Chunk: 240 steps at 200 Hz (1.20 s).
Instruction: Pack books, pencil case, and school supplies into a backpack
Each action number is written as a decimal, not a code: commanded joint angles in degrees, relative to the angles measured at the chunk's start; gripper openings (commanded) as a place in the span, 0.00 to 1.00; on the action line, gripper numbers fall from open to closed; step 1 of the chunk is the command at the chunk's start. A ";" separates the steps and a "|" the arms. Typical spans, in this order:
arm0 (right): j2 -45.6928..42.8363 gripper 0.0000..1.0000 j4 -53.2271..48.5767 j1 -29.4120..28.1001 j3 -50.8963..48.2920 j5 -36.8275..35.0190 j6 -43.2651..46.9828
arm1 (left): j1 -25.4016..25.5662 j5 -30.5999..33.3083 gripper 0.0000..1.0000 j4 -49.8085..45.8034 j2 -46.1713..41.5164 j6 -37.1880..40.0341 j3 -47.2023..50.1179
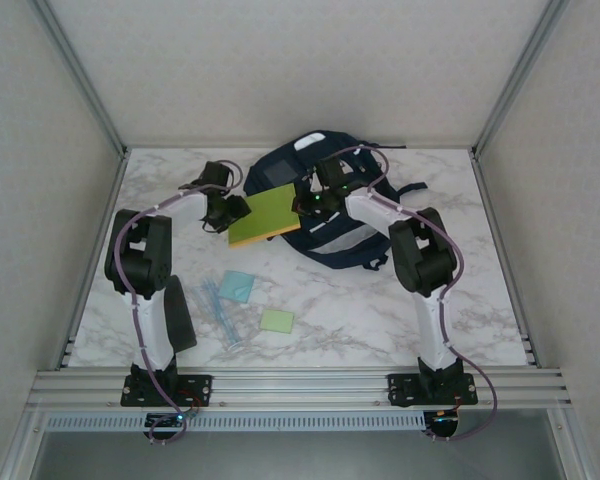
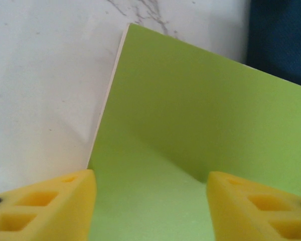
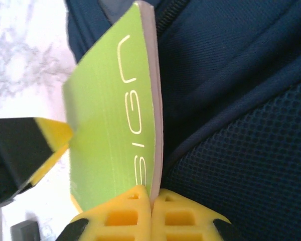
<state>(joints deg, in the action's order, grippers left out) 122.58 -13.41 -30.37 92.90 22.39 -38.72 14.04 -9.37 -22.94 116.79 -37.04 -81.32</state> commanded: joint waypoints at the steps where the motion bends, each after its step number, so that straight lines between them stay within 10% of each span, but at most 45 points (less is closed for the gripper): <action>1: -7.46 0.00 4.42 -0.42 -3.32 4.73 -3.28 | -0.02 -3.06 0.69 -5.23 -2.93 1.26 -3.30; 61: -21.99 0.00 10.07 3.33 -13.30 -1.74 -10.15 | 1.59 -6.68 0.81 -0.98 -15.62 -5.17 -1.56; 107: -36.74 0.00 6.77 8.66 -22.31 -11.13 -7.35 | 9.52 -5.36 0.78 -3.17 -15.61 5.25 -5.44; 175: -55.22 0.00 -3.88 23.90 -30.47 -19.90 -0.67 | 27.22 3.35 0.72 -9.35 -3.10 26.13 -19.75; 240: -65.19 0.00 -7.63 40.19 -37.27 -21.33 0.83 | 32.99 1.90 0.67 -18.21 15.54 34.80 -39.15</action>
<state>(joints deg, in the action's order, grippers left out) 60.99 -20.47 6.09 58.43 2.68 -39.31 46.70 -6.79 -35.03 127.00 -7.11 -113.99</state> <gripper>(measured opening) 0.044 0.673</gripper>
